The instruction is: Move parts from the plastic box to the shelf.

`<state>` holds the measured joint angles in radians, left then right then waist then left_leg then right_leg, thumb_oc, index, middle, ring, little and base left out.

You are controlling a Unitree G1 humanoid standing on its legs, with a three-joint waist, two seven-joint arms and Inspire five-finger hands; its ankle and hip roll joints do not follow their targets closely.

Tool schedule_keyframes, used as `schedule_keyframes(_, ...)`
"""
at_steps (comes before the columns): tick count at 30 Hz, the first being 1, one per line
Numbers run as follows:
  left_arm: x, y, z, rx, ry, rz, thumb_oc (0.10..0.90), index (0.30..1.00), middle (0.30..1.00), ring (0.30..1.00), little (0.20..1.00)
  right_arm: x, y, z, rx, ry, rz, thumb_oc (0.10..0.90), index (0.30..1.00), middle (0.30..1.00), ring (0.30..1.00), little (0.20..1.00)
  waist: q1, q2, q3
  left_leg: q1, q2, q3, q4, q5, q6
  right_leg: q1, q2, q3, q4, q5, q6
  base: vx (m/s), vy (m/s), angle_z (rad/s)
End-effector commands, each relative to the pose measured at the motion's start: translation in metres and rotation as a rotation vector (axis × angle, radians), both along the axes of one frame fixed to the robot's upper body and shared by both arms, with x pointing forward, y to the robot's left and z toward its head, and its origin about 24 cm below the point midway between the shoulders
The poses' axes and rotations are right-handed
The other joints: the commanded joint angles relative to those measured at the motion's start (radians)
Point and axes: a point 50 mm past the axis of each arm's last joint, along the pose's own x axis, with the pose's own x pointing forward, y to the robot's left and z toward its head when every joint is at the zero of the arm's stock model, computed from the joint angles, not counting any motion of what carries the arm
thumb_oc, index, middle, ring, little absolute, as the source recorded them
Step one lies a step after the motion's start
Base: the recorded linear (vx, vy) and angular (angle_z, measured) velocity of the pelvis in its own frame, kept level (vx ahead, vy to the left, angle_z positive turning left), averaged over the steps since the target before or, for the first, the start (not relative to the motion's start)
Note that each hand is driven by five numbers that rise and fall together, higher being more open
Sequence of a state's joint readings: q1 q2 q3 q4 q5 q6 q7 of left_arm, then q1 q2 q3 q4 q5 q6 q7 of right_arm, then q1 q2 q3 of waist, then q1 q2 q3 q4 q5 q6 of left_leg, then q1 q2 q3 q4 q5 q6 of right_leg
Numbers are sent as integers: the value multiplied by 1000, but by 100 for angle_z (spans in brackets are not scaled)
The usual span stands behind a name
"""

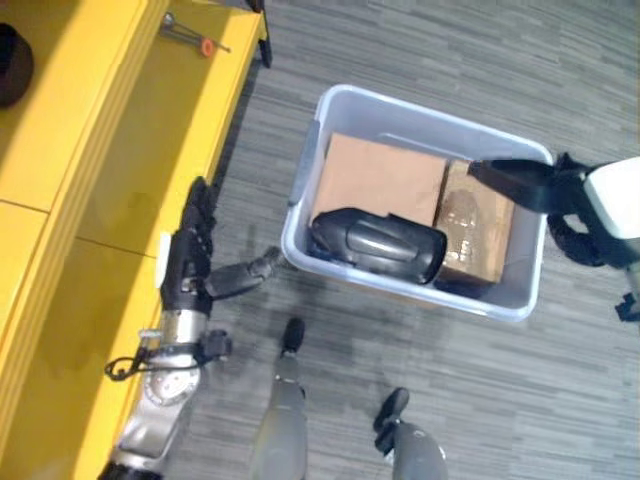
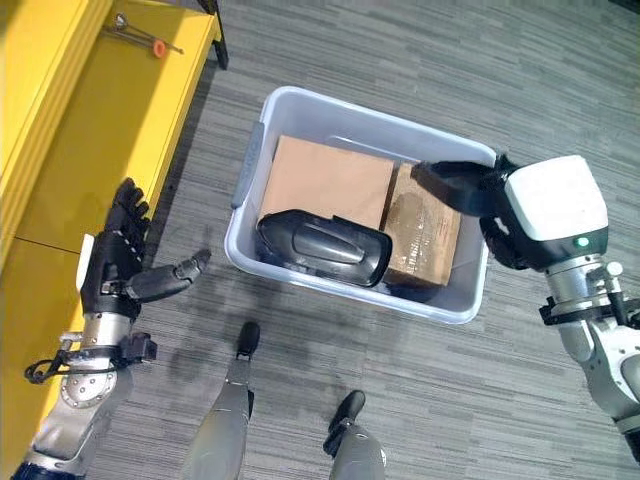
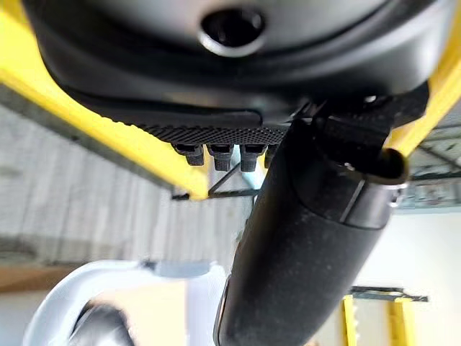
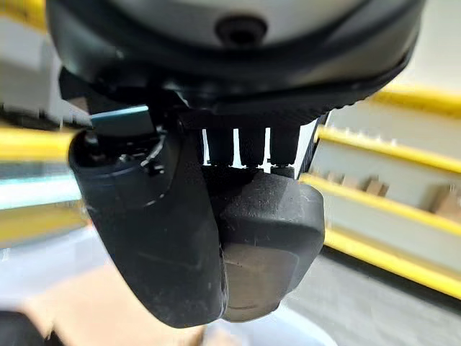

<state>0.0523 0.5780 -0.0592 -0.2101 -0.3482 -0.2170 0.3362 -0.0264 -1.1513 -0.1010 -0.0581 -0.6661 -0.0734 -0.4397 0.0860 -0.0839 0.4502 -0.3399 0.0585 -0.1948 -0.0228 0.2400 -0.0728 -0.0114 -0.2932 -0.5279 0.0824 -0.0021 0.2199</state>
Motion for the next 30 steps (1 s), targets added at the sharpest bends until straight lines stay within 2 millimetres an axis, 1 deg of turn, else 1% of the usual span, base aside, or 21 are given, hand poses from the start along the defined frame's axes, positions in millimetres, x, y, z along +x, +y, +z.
schedule_keyframes(1,-5,-4,16,26,-122,-31,900,1000,1000,1000,1000,-5,6,33,64,-210,48,400,300,300,300,300,-5,-36,-183,190,107,143,-62,-122,-47,-35,23,7,-36,95,-4,86,35,3)
schedule_keyframes(2,-7,-2,13,26,-111,-25,900,1000,1000,1000,1000,-6,9,31,81,-204,63,400,300,300,300,300,-8,-34,-199,207,110,147,-61,-134,-47,-23,26,13,-38,88,-2,47,34,-1)
schedule_keyframes(3,-7,-2,14,27,-110,-26,900,1000,1000,1000,1000,-7,9,31,81,-203,62,400,300,300,300,300,-8,-35,-199,205,108,147,-62,-129,-45,-24,25,12,-40,92,-3,41,20,-7)
schedule_keyframes(6,-10,2,9,24,-87,-6,900,1000,1000,1000,1000,-9,18,22,151,-189,107,400,300,300,300,300,-18,-28,-240,235,109,160,-64,-138,-42,-3,27,22,-44,88,-3,36,24,-7)
schedule_keyframes(9,-14,5,1,23,-53,7,900,1000,1000,1000,1000,-9,31,15,231,-184,173,400,300,300,300,300,-28,-23,-277,269,118,182,-64,-151,-38,11,32,42,-46,82,-5,24,3,-18)
schedule_keyframes(11,-16,6,-5,21,-29,10,900,1000,1000,1000,1000,-6,37,9,262,-155,200,400,300,300,300,300,-33,-21,-296,290,127,198,-64,-160,-36,14,37,58,-40,75,-8,9,-25,-31)
schedule_keyframes(12,-17,7,-8,22,-15,15,900,1000,1000,1000,1000,-2,43,5,296,-138,230,400,300,300,300,300,-38,-17,-308,308,136,212,-64,-163,-35,15,43,74,-31,67,-11,3,-34,-38)
schedule_keyframes(16,-18,7,-11,6,-9,24,900,1000,1000,1000,1000,3,52,-1,344,-113,272,400,300,300,300,300,-44,-12,-328,331,154,229,-64,-166,-39,15,56,96,-20,49,-20,-1,-57,-30)
schedule_keyframes(17,-18,7,-14,-3,-2,31,900,1000,1000,1000,1000,9,61,-4,377,-89,312,400,300,300,300,300,-47,-7,-337,349,170,239,-64,-167,-41,14,67,113,-7,34,-29,-3,-72,-38)
schedule_keyframes(18,-19,8,-14,-4,-2,33,900,1000,1000,1000,1000,10,62,-4,377,-88,314,400,300,300,300,300,-47,-6,-336,351,171,241,-64,-168,-41,13,68,115,-6,33,-29,-3,-115,-30)
schedule_keyframes(20,-19,7,-16,-20,0,41,900,1000,1000,1000,1000,16,74,-1,394,-79,380,400,300,300,300,300,-47,0,-337,374,191,258,-50,-169,-39,6,85,145,18,9,-46,-16,-133,-32)
schedule_keyframes(23,-20,9,-15,-32,-12,52,900,1000,1000,1000,1000,23,94,13,391,-97,480,400,300,300,300,300,-40,5,-310,355,221,266,28,-168,-51,-4,114,173,28,-11,-71,-59,-166,-38)
schedule_keyframes(25,-22,10,-17,-48,-8,68,900,1000,1000,1000,1000,27,105,20,384,-97,536,400,300,300,300,300,-32,9,-300,357,239,269,44,-147,-61,1,137,177,22,-16,-83,-32,-148,-23)
schedule_keyframes(27,-23,10,-20,-65,-2,81,900,1000,1000,1000,1000,30,114,27,381,-101,583,400,300,300,300,300,-19,13,-295,362,256,265,25,-117,-74,4,155,169,16,-18,-92,-13,-159,-14)
schedule_keyframes(28,-24,10,-21,-75,0,90,900,1000,1000,1000,1000,31,120,32,367,-106,611,400,300,300,300,300,-5,17,-290,359,268,255,2,-78,-88,6,168,157,9,-21,-96,-21,-122,-7)
schedule_keyframes(29,-24,10,-21,-76,0,91,900,1000,1000,1000,1000,31,120,32,366,-106,612,400,300,300,300,300,-7,18,-290,360,269,255,-1,-76,-88,7,169,156,9,-20,-97,-90,-141,0)
schedule_keyframes(30,-24,9,-25,-92,16,96,900,1000,1000,1000,1000,34,122,35,344,-110,612,400,300,300,300,300,18,27,-274,332,279,240,-40,-3,-113,5,176,123,0,-23,-103,-123,-80,8)
